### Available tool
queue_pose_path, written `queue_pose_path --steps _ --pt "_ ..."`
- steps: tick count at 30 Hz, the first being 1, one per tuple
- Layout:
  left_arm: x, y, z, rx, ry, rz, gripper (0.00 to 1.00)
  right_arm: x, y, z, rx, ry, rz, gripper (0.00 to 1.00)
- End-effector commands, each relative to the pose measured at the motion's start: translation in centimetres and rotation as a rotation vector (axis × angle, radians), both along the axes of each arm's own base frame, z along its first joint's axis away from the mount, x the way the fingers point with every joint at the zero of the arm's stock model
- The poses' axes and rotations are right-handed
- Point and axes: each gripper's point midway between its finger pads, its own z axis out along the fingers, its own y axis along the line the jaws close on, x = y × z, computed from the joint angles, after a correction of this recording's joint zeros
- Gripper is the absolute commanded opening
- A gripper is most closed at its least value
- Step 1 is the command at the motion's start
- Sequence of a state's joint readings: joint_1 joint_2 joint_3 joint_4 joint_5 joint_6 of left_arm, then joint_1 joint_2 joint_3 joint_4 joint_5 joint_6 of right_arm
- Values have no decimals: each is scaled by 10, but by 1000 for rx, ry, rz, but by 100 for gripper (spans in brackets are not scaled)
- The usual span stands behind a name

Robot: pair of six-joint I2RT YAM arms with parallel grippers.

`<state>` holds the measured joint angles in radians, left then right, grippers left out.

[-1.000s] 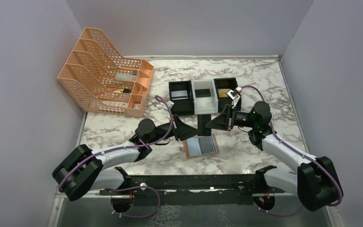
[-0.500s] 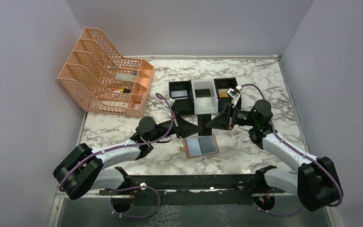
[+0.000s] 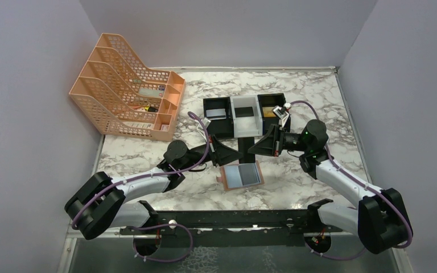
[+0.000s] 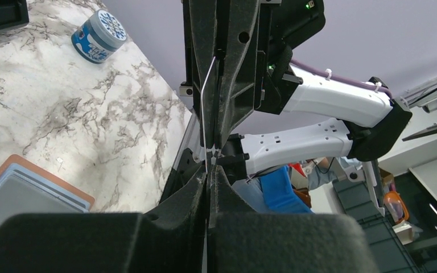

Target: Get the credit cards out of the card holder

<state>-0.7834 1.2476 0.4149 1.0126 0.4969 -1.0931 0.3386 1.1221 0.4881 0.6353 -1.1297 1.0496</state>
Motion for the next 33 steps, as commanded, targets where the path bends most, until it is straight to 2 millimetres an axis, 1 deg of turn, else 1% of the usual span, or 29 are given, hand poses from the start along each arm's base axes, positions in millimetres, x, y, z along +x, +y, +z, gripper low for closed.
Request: queue_pose_path --steps 1,4,6,7,9,10,12,15,18,20,22,23,27,30,33 --pt "-1 -3 0 8 -24 -10 14 8 2 11 -7 -88 -31 1" --pt "4 2 -8 29 -2 36 38 29 -2 10 -84 -187 -152 1" --pt "10 9 -21 62 49 101 58 47 -9 8 -167 -254 -243 1" --pt "13 13 -27 79 71 131 71 55 -13 5 -211 -278 -285 1" --pt "19 22 -40 121 111 188 83 74 -23 1 -305 -300 -383 1" --pt "22 25 -45 142 124 211 87 80 -29 -2 -354 -301 -420 1" --pt "26 33 -54 189 138 261 93 88 -36 -7 -418 -337 -449 1" --pt "33 45 -63 273 135 330 98 97 -45 -6 -475 -415 -486 1" --pt "40 57 -70 374 120 395 99 106 -52 -1 -508 -496 -527 1" --pt "51 75 -81 501 135 487 99 109 -53 4 -519 -558 -542 1" --pt "57 93 -93 645 129 547 99 109 -51 9 -521 -621 -558 1" --pt "59 102 -95 698 124 579 99 109 -48 11 -519 -652 -562 1" --pt "65 132 -86 805 77 686 99 106 -35 12 -541 -751 -544 1" --pt "72 148 -75 868 47 750 99 115 -38 7 -622 -781 -578 1" --pt "79 162 -76 997 40 782 99 121 -38 7 -678 -850 -587 1"
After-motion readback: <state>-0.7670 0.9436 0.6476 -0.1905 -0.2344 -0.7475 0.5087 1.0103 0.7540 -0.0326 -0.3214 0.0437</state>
